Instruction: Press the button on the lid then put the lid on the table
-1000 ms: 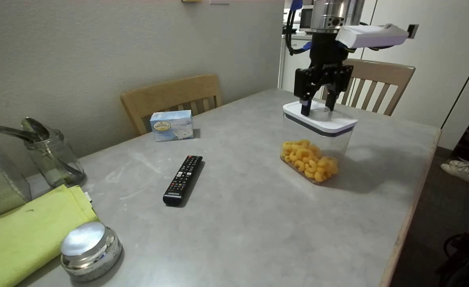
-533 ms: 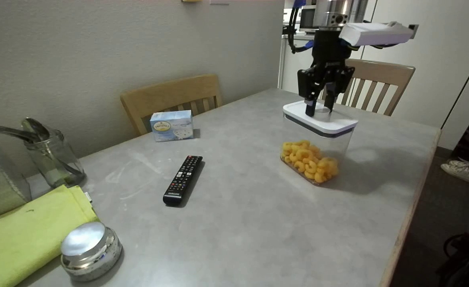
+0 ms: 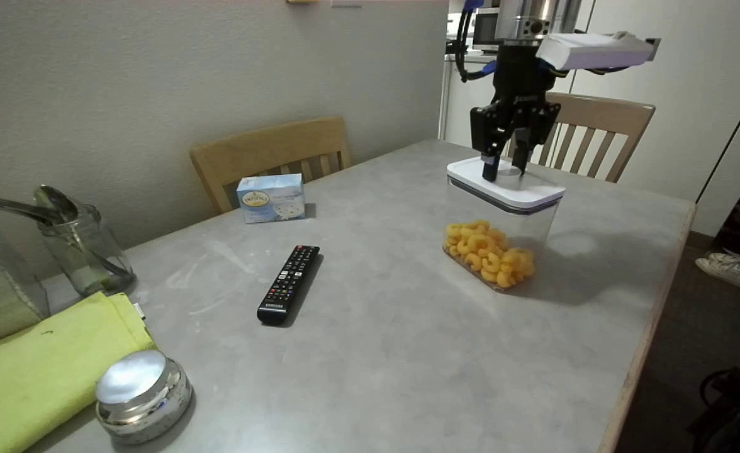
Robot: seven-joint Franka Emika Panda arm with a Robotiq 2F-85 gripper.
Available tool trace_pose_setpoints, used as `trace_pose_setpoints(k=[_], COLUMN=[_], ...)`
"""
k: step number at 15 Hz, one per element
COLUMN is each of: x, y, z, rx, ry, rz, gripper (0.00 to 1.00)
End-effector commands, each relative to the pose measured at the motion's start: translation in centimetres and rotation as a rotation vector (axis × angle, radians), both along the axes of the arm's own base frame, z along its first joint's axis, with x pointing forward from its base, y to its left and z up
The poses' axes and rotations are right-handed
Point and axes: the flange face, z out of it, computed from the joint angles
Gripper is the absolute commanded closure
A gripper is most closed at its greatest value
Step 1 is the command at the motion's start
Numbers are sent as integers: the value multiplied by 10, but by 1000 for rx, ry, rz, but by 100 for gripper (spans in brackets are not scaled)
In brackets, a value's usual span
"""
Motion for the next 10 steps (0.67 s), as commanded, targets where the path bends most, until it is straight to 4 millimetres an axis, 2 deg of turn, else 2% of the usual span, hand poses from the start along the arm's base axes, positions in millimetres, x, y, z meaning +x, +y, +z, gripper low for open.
trace_pose_setpoints(k=[1, 6, 10], x=[-8, -11, -12], y=[-10, -19, -17], z=[23, 52, 69], rx=[-15, -38, -37], ry=[-25, -56, -59], rz=[3, 6, 19], gripper=[71, 71, 71])
